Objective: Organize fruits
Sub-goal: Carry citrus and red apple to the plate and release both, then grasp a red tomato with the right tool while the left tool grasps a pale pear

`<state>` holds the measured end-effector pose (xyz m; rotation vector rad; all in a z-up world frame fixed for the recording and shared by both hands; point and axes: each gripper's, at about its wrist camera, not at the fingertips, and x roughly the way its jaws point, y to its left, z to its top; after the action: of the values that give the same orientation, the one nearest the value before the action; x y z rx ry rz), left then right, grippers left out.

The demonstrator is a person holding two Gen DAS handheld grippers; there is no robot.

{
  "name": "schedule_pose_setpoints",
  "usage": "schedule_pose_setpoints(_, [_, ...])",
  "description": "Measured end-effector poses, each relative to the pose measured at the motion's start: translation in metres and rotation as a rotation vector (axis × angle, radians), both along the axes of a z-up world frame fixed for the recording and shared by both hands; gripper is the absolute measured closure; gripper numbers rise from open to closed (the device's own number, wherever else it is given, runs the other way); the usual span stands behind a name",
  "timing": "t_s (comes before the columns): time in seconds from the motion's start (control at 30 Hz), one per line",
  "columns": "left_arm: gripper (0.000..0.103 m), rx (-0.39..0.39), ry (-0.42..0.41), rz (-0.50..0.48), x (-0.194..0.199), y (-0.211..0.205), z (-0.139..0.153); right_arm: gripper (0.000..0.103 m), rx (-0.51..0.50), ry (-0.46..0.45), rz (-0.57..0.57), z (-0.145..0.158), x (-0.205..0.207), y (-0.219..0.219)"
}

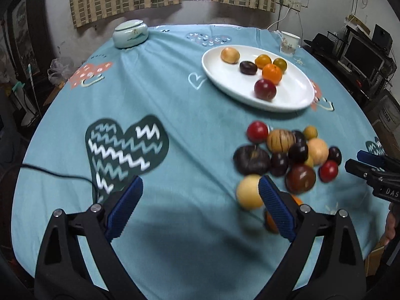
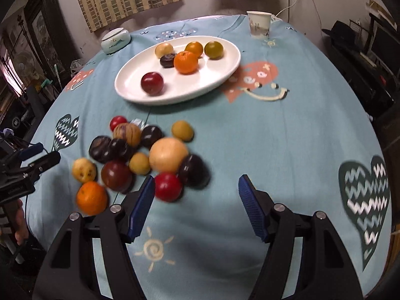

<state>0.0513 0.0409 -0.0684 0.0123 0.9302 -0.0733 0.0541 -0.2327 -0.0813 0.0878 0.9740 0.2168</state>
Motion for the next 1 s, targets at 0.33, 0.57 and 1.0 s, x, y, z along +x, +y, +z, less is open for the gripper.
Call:
schedule_pose_setpoints(0.33, [0.008, -0.003, 0.029, -0.009, -0.014, 0.002, -0.014, 0.062, 0.086, 0.008, 0.079, -0.013, -0.016, 0.016])
schedule_pose_setpoints(0.57, [0.008, 0.026, 0.050, -0.052, -0.014, -0.006, -0.020, 0.062, 0.057, 0.052, 0.079, -0.034, 0.006, 0.028])
schedule_pose_setpoints(1.0, [0.009, 0.083, 0.050, -0.101, 0.002, -0.034, -0.036, 0.071, 0.039, 0.047, 0.095, -0.022, -0.020, 0.024])
